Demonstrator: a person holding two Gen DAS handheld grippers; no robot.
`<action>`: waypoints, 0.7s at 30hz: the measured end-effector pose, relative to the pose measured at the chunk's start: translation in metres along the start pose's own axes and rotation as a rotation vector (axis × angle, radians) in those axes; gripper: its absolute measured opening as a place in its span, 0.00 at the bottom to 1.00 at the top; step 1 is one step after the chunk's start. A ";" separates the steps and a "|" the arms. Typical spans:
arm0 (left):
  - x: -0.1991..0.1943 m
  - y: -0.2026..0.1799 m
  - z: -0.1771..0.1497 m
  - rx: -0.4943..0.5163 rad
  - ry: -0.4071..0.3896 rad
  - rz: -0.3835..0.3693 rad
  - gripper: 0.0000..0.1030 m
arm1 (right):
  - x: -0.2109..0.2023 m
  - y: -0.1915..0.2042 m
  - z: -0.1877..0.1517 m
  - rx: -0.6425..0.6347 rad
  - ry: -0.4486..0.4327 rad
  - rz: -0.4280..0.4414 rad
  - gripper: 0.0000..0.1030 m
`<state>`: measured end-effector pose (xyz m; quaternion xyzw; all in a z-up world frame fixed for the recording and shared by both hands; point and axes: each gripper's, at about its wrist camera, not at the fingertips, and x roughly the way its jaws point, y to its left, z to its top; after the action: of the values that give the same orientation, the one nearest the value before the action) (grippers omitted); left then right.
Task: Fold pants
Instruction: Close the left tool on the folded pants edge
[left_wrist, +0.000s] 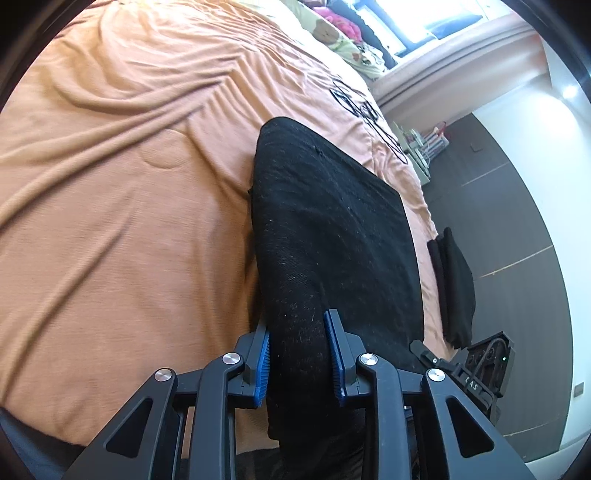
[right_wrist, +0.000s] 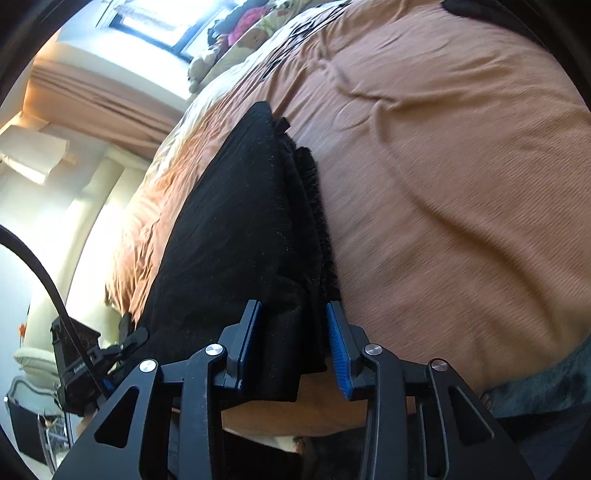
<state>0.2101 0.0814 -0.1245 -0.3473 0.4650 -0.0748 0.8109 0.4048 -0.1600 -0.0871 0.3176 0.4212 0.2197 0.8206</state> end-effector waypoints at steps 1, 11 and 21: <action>-0.005 0.003 0.000 0.001 -0.002 0.006 0.28 | 0.003 0.003 -0.002 -0.008 0.009 0.001 0.33; -0.036 0.022 -0.010 0.011 -0.011 0.041 0.28 | 0.031 0.020 -0.013 -0.048 0.079 0.029 0.33; -0.040 0.052 -0.013 -0.013 0.041 0.084 0.37 | 0.034 0.019 -0.006 -0.092 0.087 0.065 0.35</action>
<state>0.1669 0.1321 -0.1336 -0.3312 0.4963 -0.0449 0.8012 0.4162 -0.1233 -0.0948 0.2832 0.4355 0.2788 0.8077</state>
